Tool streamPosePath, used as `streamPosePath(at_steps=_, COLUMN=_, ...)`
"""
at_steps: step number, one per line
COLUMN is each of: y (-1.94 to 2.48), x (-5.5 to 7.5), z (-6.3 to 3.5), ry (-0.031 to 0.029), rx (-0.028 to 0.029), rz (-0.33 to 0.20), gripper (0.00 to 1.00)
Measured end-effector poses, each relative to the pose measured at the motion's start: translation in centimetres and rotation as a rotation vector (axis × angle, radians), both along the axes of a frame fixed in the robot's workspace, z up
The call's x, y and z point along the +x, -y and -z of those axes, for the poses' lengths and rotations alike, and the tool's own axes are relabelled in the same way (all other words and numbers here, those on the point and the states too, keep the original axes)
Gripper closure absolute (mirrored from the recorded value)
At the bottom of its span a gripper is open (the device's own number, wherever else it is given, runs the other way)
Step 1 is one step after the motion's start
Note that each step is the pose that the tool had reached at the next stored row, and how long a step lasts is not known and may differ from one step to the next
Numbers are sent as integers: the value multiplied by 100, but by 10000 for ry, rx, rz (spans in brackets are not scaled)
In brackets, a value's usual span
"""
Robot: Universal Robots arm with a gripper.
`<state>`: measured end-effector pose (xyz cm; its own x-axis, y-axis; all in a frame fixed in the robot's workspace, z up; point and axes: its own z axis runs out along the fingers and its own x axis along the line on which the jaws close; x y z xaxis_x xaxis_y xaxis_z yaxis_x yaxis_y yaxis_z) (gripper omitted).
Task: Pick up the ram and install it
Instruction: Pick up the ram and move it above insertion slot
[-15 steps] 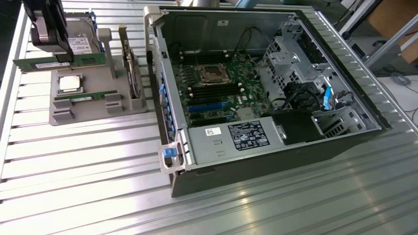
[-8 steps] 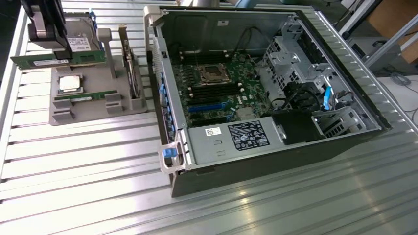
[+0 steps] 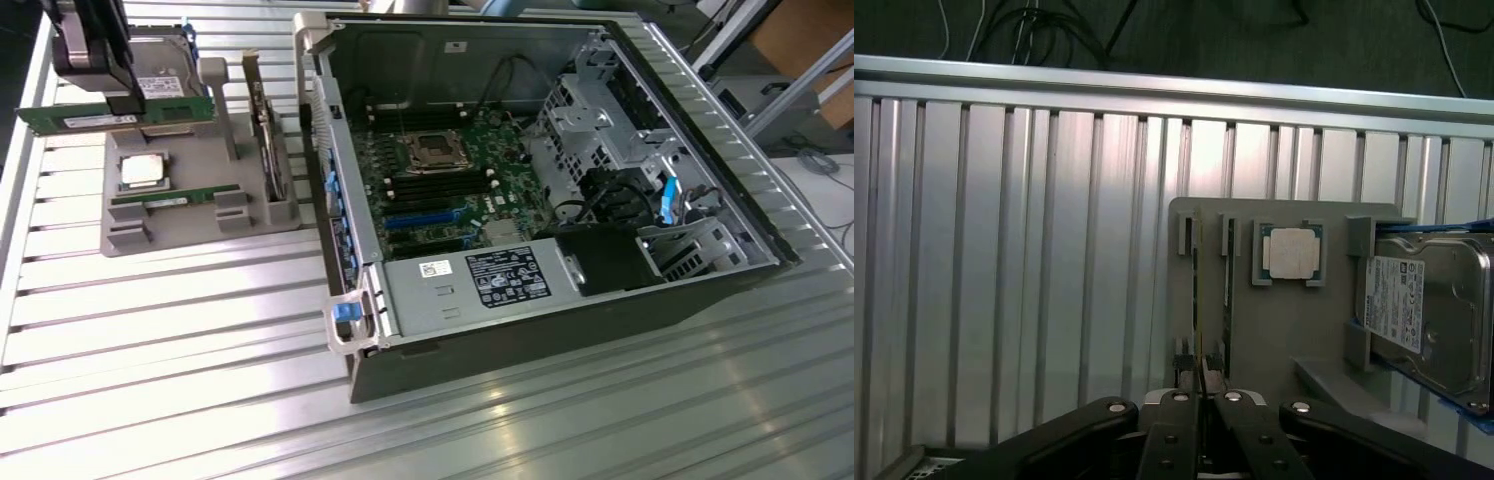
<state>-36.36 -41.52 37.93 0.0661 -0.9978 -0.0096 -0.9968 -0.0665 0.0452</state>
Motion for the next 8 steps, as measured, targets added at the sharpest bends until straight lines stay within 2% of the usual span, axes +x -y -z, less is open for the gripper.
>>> streamPosePath(at_steps=8, y=0, x=0, z=-79, ry=0, rx=0, rz=0, gripper=88)
